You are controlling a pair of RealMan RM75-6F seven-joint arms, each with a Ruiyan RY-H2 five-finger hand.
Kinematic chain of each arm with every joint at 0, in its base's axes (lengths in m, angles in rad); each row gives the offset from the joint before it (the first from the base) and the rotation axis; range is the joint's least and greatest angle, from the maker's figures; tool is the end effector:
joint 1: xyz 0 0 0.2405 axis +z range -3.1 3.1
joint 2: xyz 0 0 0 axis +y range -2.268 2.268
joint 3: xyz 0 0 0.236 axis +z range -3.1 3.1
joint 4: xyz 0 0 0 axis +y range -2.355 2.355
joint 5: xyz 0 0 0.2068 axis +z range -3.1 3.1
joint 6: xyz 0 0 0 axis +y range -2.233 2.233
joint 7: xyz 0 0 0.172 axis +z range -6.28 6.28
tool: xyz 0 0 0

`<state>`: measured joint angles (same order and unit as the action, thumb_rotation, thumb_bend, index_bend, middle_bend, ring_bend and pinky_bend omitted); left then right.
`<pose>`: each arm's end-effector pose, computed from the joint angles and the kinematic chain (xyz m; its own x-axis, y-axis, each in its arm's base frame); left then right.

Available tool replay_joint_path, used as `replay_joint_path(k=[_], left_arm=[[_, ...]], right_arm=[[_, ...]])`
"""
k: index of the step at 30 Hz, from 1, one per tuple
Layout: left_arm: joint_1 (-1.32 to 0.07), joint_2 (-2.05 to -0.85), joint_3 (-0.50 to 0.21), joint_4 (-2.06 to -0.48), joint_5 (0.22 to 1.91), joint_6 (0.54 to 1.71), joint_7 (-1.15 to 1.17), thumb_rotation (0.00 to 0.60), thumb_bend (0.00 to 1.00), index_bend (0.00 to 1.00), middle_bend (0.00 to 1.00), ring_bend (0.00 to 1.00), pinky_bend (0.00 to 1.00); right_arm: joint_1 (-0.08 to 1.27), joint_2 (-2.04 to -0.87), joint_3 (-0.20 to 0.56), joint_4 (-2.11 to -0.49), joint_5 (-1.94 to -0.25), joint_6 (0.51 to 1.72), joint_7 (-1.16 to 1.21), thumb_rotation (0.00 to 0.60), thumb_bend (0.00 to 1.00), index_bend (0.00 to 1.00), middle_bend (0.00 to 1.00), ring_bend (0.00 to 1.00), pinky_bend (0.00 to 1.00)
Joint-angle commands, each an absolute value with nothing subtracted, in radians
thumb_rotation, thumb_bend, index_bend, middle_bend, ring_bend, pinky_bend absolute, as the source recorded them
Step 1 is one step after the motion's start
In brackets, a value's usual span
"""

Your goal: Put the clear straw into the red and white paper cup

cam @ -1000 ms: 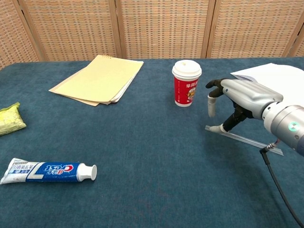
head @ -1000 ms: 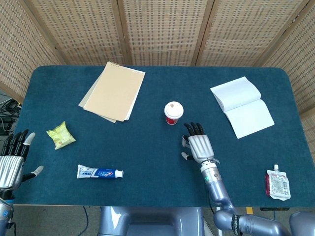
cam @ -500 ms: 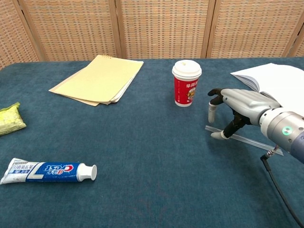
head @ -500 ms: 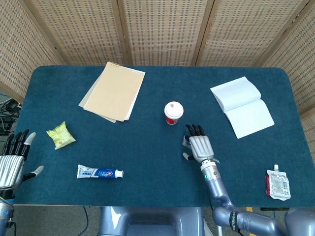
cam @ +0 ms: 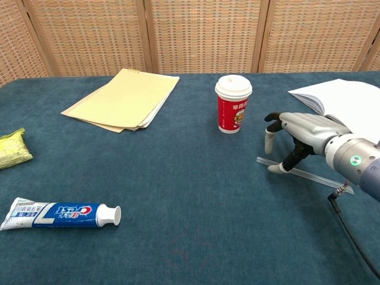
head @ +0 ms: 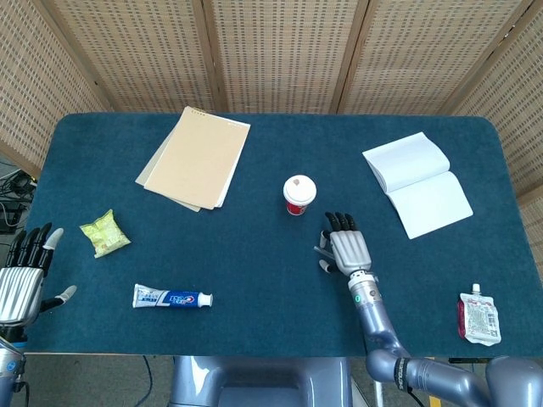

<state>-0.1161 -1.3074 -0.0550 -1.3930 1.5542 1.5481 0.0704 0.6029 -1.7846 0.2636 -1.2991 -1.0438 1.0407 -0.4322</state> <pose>-0.2945 0.2186 0.1221 0.4824 -0.0860 0.8717 0.8696 -0.0728 -0.4884 -0.1637 -0.3462 -0.0570 0.3481 -0.2448 0.9049 -0.9363 -0.1380 0.3229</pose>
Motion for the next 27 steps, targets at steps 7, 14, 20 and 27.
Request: replay_joint_path(k=[7,14,20,27], left_arm=[[-0.120,-1.311,-0.054,-1.392,1.553,1.543,0.074,0.600,0.07,0.00,0.00,0.00,0.00],[-0.122,-1.312,-0.054,-1.390,1.552,1.539,0.075,0.600,0.07,0.00,0.00,0.00,0.00],[-0.122,-1.312,-0.052,-1.390,1.551,1.539,0.075,0.600,0.07,0.00,0.00,0.00,0.00],[-0.121,-1.311,-0.052,-1.390,1.553,1.543,0.073,0.600,0.07,0.00,0.00,0.00,0.00]], right_arm=[[0.618,-1.779,0.270,-1.271,-1.017,1.021,-0.426,0.600,0.48,0.54,0.14,0.00,0.00],[0.618,-1.776,0.262,-1.269,-0.994,1.010,-0.428,0.600,0.49,0.54,0.14,0.00,0.00],[0.620,-1.781,0.254,-1.272,-0.982,1.010,-0.430,0.600,0.49,0.54,0.14,0.00,0.00],[0.626,-1.788,0.253,-1.254,-0.961,1.003,-0.437,0.600,0.49,0.53,0.14,0.00,0.00]])
